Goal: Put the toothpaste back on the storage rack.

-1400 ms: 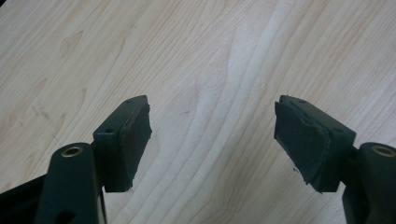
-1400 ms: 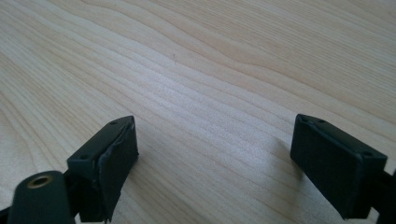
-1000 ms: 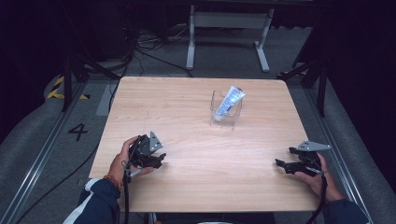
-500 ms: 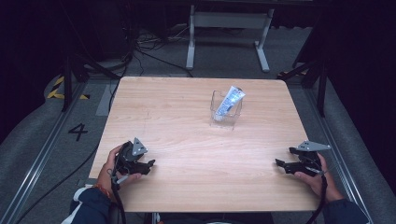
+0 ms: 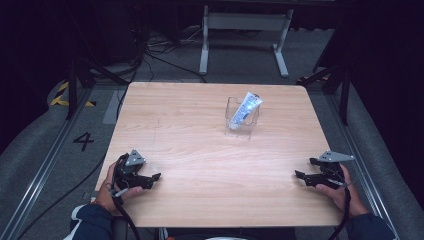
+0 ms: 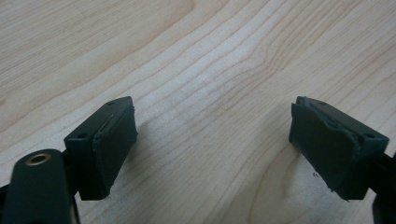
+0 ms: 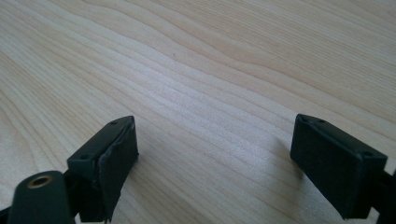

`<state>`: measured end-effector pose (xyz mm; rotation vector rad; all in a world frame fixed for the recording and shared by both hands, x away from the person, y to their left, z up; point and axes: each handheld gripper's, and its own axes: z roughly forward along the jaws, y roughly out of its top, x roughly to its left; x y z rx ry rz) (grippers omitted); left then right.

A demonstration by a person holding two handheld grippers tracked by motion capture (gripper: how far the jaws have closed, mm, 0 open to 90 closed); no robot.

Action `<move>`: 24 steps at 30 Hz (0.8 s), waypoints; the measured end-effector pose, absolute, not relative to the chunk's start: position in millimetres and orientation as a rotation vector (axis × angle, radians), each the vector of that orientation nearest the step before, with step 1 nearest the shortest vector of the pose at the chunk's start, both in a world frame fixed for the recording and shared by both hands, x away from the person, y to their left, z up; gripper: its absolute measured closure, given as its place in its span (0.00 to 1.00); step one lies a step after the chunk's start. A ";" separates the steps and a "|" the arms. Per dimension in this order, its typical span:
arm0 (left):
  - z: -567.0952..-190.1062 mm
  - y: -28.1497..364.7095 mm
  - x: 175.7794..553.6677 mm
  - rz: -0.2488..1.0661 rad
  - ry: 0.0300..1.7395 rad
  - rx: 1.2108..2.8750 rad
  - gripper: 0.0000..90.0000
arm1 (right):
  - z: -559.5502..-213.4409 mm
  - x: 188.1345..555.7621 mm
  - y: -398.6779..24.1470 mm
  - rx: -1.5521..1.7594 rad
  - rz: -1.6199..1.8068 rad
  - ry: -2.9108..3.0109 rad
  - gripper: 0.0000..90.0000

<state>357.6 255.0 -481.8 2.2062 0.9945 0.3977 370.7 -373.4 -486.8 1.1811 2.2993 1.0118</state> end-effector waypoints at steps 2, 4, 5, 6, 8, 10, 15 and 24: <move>-482.0 254.1 357.3 0.397 1.006 2.200 0.16 | -486.7 370.2 -373.4 1.183 1.017 2.298 0.17; -481.7 253.3 357.0 0.401 1.017 2.202 0.16 | -486.7 370.1 -373.4 1.182 1.016 2.299 0.17; -482.1 252.9 356.8 0.400 1.021 2.197 0.16 | -486.7 370.0 -373.4 1.182 1.016 2.299 0.17; -482.1 252.9 356.8 0.399 1.020 2.197 0.16 | -486.7 370.0 -373.4 1.182 1.016 2.299 0.17; -482.0 253.0 356.8 0.400 1.021 2.198 0.16 | -486.7 369.8 -373.4 1.182 1.014 2.299 0.17; -482.1 252.9 356.8 0.400 1.020 2.197 0.16 | -486.7 369.5 -373.2 1.183 1.014 2.297 0.17; -482.0 253.0 356.9 0.402 1.021 2.197 0.16 | -486.8 369.3 -373.1 1.183 1.014 2.296 0.17; -482.1 253.5 358.7 0.414 1.014 2.203 0.14 | -486.7 369.4 -373.3 1.183 1.015 2.298 0.17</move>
